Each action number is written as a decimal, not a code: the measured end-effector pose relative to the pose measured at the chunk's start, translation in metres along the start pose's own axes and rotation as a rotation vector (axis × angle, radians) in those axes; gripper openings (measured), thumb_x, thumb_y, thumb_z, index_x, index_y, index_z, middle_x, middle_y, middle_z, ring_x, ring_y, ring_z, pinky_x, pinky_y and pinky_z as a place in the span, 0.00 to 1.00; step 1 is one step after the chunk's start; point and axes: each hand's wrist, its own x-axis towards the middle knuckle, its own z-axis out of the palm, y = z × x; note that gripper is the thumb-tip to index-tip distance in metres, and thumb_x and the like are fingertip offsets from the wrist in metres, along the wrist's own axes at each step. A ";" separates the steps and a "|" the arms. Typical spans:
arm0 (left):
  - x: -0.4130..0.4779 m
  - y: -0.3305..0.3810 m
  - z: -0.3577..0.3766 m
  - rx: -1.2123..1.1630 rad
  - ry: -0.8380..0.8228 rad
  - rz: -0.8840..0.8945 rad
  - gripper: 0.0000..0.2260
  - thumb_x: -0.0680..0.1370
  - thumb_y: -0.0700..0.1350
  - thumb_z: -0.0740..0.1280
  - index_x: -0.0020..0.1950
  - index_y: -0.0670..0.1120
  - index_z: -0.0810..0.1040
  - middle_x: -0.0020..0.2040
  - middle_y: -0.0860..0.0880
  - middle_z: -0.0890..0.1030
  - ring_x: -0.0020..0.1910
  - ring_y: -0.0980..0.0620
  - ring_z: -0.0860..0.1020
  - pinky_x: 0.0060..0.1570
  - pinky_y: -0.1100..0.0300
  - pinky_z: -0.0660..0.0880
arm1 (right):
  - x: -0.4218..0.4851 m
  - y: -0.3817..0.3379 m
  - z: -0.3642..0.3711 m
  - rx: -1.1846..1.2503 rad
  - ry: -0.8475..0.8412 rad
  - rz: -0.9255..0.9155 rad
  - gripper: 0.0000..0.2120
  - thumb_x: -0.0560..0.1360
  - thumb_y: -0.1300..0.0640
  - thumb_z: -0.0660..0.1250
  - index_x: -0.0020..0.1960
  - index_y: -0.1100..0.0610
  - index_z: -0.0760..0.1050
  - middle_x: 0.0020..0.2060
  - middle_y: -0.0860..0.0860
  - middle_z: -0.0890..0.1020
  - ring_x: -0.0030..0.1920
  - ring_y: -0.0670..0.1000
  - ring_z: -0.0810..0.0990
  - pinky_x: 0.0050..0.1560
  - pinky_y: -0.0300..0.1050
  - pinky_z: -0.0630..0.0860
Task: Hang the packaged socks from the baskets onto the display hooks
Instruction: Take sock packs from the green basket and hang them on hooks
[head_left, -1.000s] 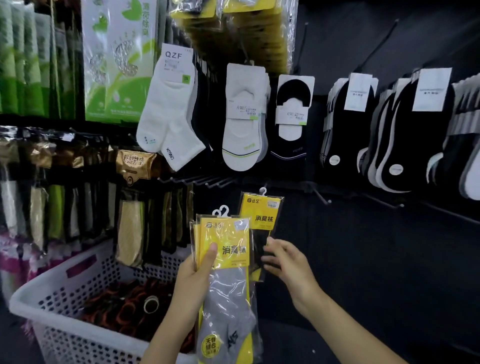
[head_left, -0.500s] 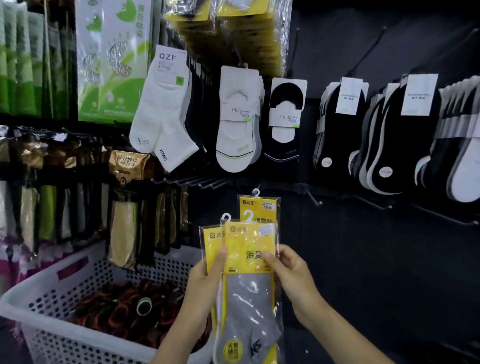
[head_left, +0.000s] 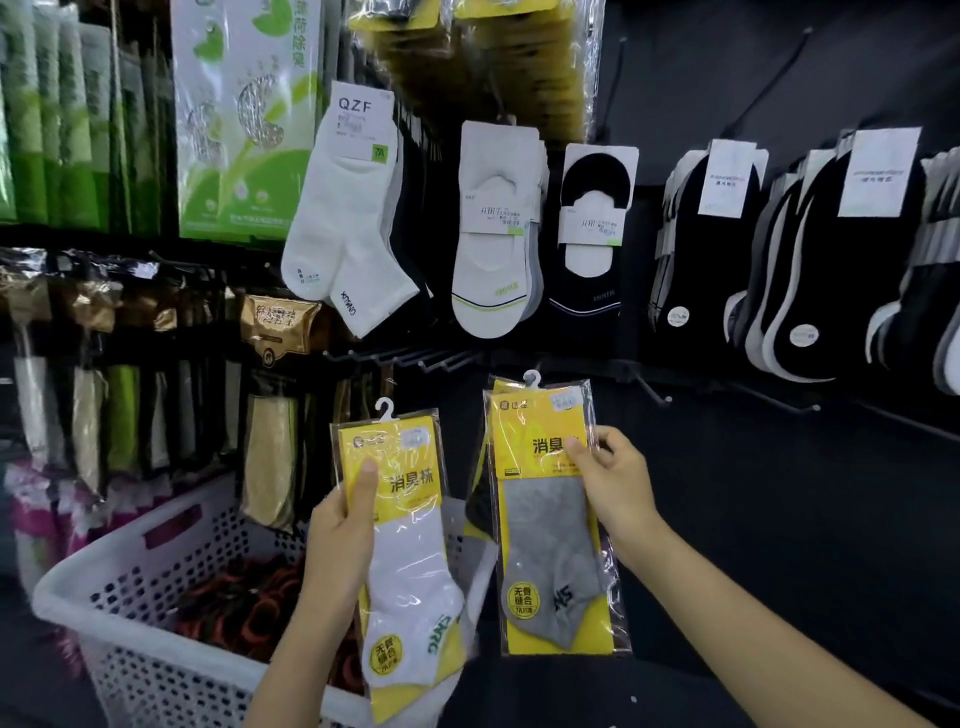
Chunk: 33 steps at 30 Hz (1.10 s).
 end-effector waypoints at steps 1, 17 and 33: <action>0.001 0.000 -0.002 0.003 0.010 0.003 0.19 0.76 0.60 0.59 0.28 0.55 0.68 0.22 0.58 0.68 0.22 0.63 0.68 0.30 0.67 0.65 | 0.002 0.001 0.003 -0.012 0.001 0.014 0.05 0.77 0.58 0.66 0.51 0.59 0.75 0.45 0.63 0.83 0.45 0.64 0.80 0.54 0.56 0.77; -0.006 -0.003 0.010 -0.118 -0.109 -0.087 0.10 0.80 0.56 0.59 0.48 0.57 0.79 0.40 0.67 0.83 0.40 0.72 0.79 0.36 0.77 0.71 | 0.003 0.046 0.001 0.099 0.306 0.356 0.12 0.73 0.58 0.71 0.54 0.62 0.77 0.50 0.56 0.79 0.47 0.52 0.76 0.46 0.44 0.72; -0.028 -0.008 0.063 -0.266 -0.324 -0.188 0.14 0.78 0.52 0.62 0.58 0.47 0.79 0.50 0.47 0.85 0.47 0.53 0.84 0.38 0.66 0.78 | -0.048 0.027 0.003 0.242 -0.149 0.160 0.05 0.75 0.58 0.68 0.49 0.59 0.80 0.42 0.51 0.86 0.41 0.46 0.85 0.35 0.35 0.78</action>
